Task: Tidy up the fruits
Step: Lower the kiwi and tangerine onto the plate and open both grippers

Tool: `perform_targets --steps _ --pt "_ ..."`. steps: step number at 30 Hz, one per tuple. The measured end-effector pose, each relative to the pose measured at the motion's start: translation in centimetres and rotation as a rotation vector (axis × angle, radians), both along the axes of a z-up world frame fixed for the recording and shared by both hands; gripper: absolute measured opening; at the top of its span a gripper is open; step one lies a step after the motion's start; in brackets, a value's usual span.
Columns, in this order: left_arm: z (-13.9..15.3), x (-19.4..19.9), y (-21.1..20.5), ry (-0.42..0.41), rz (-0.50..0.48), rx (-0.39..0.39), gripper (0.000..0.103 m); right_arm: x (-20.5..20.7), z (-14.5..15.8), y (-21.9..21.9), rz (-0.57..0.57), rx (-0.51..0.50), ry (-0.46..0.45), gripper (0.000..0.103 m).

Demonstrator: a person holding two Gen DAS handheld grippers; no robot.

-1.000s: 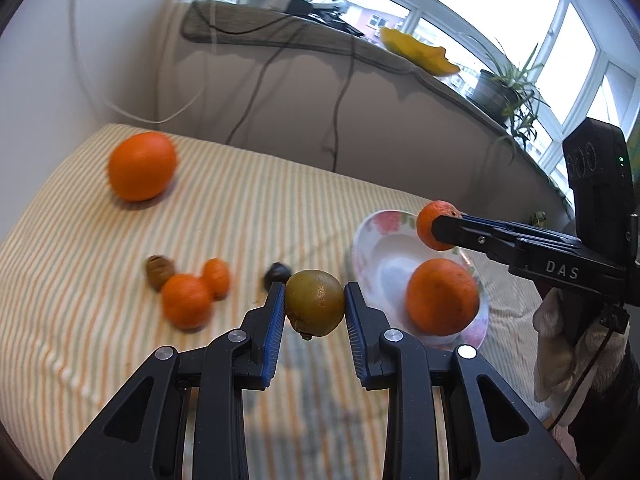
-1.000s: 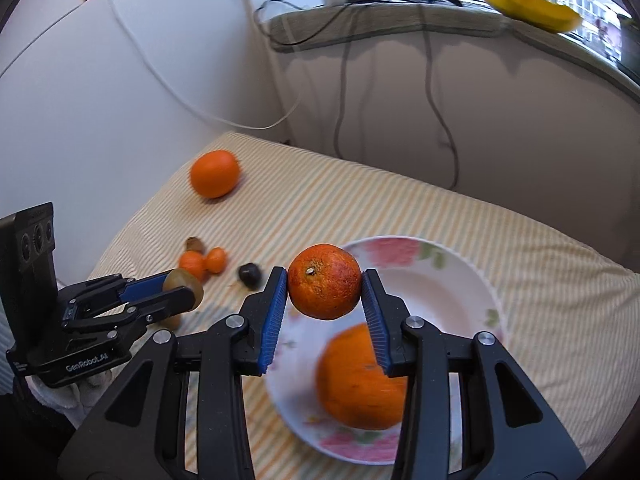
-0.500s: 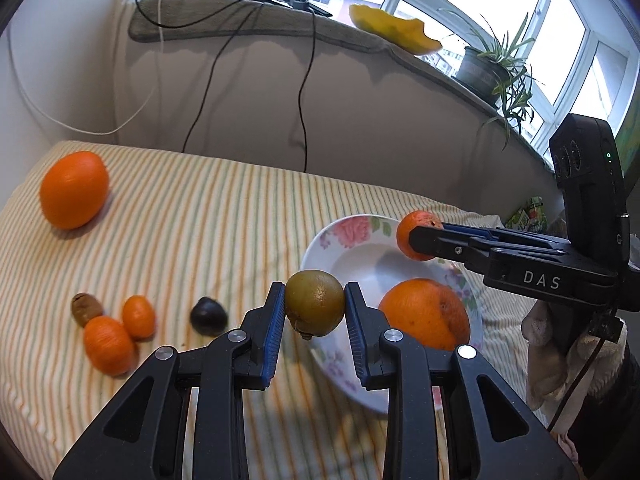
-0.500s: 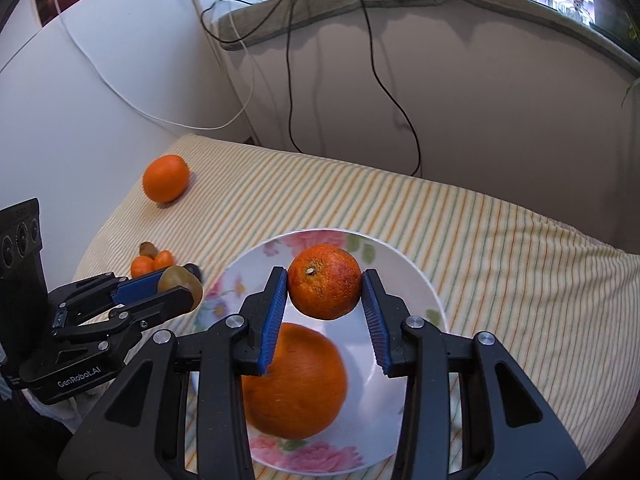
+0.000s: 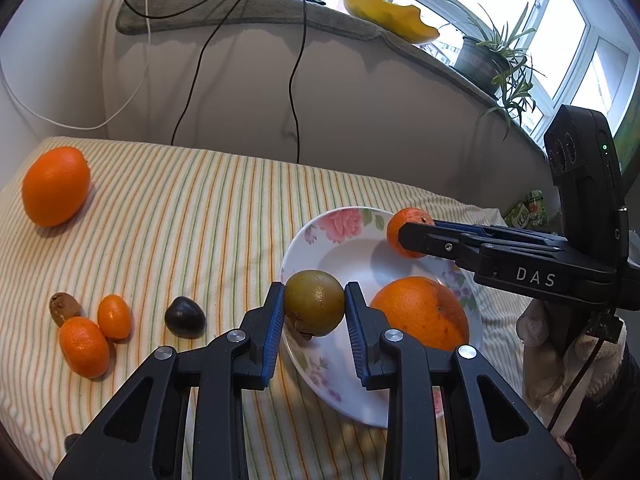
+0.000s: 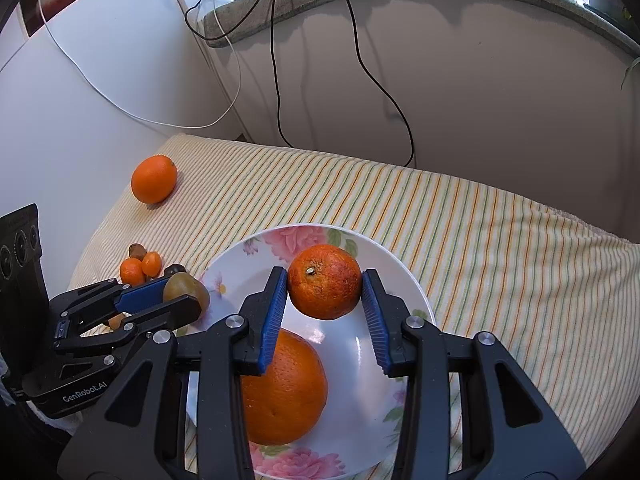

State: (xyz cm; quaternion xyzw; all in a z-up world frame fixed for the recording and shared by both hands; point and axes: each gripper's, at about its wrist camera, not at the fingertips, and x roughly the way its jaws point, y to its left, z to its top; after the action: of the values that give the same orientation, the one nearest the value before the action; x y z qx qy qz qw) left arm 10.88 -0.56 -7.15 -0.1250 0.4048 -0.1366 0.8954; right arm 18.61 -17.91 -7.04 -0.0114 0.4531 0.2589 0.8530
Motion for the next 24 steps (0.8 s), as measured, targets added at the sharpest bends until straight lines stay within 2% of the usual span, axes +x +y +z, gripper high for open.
perform_targets --steps 7,10,12,14,24 --pt "0.2 -0.2 -0.1 -0.007 0.000 -0.002 0.030 -0.3 0.1 0.0 -0.003 -0.006 -0.009 0.041" --pt "0.4 -0.4 -0.2 -0.011 0.000 0.000 0.035 -0.4 0.1 0.1 -0.007 -0.011 -0.010 0.041" --pt "0.6 -0.5 -0.2 -0.017 0.000 -0.002 0.038 -0.5 0.3 0.0 -0.007 -0.007 -0.014 0.048" --pt "0.8 -0.5 -0.2 -0.022 -0.001 0.002 0.039 -0.7 0.7 -0.1 -0.015 -0.004 -0.032 0.067" --pt "1.4 -1.6 0.1 -0.041 0.004 0.001 0.039 -1.8 2.2 -0.2 -0.017 0.006 -0.067 0.071"
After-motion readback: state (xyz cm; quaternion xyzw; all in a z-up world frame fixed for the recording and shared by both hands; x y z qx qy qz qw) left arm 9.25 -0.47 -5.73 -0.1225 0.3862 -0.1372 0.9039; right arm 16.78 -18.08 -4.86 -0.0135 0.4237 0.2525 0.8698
